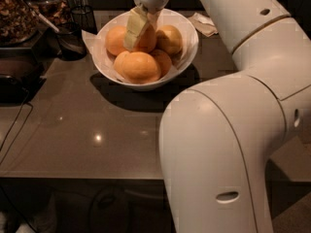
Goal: Pick orange from white bowl
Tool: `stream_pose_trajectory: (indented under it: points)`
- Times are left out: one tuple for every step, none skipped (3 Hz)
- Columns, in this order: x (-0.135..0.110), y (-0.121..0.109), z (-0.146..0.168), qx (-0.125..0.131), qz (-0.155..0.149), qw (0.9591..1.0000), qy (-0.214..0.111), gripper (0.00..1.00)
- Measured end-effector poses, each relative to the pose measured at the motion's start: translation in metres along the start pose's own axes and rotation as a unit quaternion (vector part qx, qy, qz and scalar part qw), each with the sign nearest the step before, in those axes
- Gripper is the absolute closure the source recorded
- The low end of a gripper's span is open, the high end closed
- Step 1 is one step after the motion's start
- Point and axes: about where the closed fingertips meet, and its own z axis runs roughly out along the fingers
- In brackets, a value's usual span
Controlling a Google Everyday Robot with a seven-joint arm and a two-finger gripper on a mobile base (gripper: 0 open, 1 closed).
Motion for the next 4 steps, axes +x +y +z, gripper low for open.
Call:
stream_pose_trajectory:
  points:
    - [0.004,0.002,0.015,-0.017,0.010,0.9997,0.010,0.27]
    - [0.005,0.002,0.017,-0.020,0.011,0.9997,0.010,0.46]
    - [0.005,0.002,0.017,-0.020,0.011,0.9997,0.010,0.69]
    - [-0.006,-0.003,0.019,-0.010,0.011,0.9999,-0.006,0.93]
